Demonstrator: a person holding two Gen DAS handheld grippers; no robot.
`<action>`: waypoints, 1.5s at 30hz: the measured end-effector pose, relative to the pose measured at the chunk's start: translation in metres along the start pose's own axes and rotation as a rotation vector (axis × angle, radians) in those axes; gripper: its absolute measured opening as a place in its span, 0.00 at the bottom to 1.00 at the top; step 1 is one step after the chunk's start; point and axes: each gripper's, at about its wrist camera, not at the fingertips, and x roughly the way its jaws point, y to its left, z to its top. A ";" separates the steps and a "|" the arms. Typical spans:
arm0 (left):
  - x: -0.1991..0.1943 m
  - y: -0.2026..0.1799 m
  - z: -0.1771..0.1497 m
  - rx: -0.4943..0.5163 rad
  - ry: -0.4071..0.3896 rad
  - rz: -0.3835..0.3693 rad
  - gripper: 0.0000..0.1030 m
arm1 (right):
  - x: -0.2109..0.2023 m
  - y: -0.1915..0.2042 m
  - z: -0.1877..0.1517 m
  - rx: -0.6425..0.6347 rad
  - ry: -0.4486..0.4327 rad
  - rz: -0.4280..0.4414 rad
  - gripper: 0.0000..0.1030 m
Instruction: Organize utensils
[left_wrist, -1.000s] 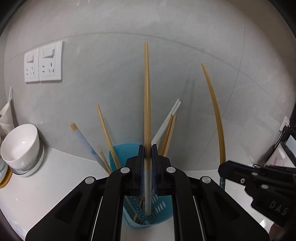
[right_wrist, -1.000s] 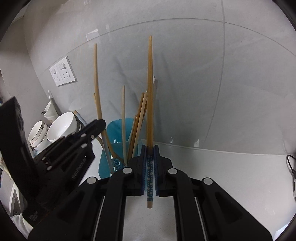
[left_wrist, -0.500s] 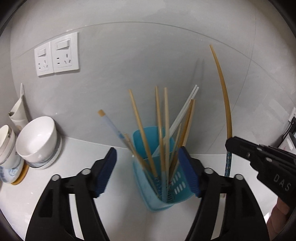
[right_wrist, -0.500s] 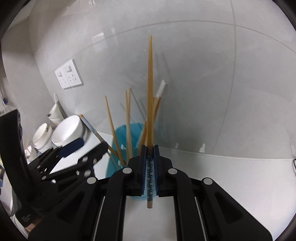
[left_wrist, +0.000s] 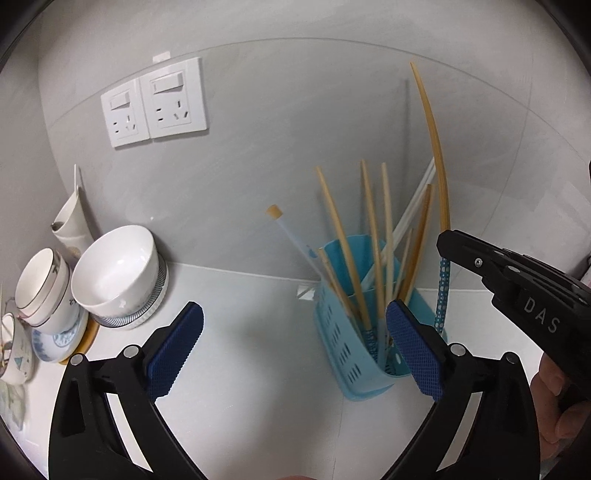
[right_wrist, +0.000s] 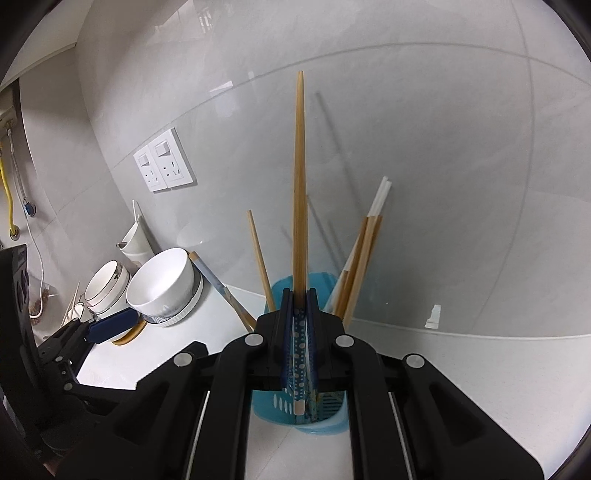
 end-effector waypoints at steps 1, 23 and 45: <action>0.002 0.003 0.000 -0.009 0.006 0.002 0.94 | 0.003 -0.001 -0.002 0.000 0.001 0.000 0.07; -0.006 0.011 0.002 -0.053 0.009 -0.012 0.94 | -0.026 -0.005 0.000 -0.085 0.008 -0.136 0.72; -0.038 -0.008 -0.059 -0.042 0.103 -0.055 0.94 | -0.070 -0.017 -0.056 -0.107 0.124 -0.184 0.93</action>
